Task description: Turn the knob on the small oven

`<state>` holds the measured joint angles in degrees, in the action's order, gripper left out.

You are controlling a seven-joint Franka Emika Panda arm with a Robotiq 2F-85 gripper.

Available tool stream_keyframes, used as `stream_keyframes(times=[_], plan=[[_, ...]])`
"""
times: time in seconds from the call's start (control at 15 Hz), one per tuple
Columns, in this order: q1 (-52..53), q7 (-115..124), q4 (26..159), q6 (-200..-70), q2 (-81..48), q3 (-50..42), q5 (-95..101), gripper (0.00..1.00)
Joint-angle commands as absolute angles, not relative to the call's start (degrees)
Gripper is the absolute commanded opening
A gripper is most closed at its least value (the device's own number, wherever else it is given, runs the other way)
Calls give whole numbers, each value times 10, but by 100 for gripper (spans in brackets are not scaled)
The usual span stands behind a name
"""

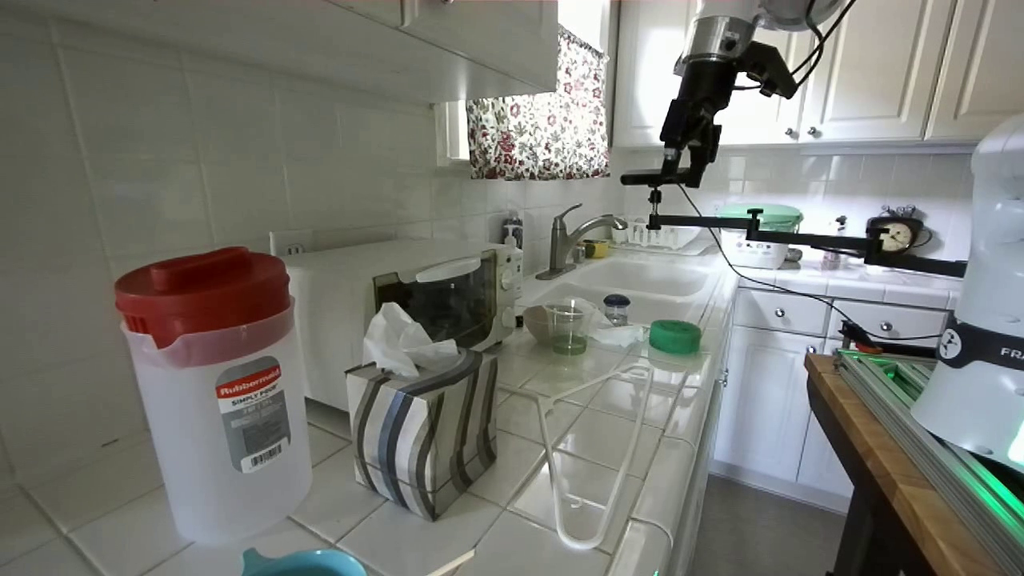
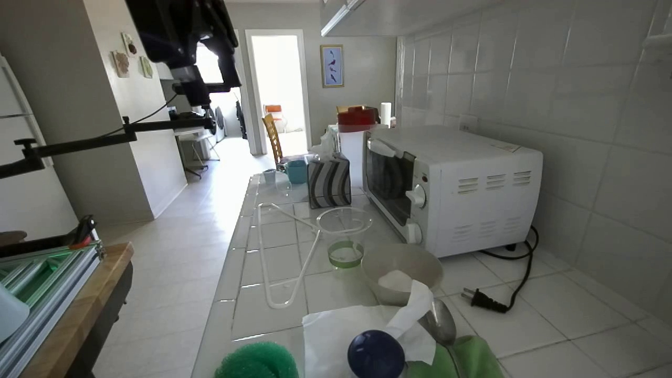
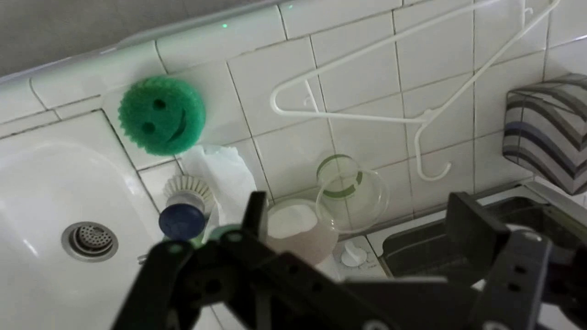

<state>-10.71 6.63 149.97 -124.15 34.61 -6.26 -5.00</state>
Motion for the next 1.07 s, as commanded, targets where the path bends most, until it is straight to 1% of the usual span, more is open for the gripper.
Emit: stream_keyframes(times=[0.0,0.4,0.73,1.0], plan=[[-103,68,1496,-1248,344,-62,-51,100],[-103,61,1493,-1254,334,-67,-50,100],[-125,22,1454,-1339,267,-108,-40,100],[-126,-4,1418,-1377,215,-127,-41,100]])
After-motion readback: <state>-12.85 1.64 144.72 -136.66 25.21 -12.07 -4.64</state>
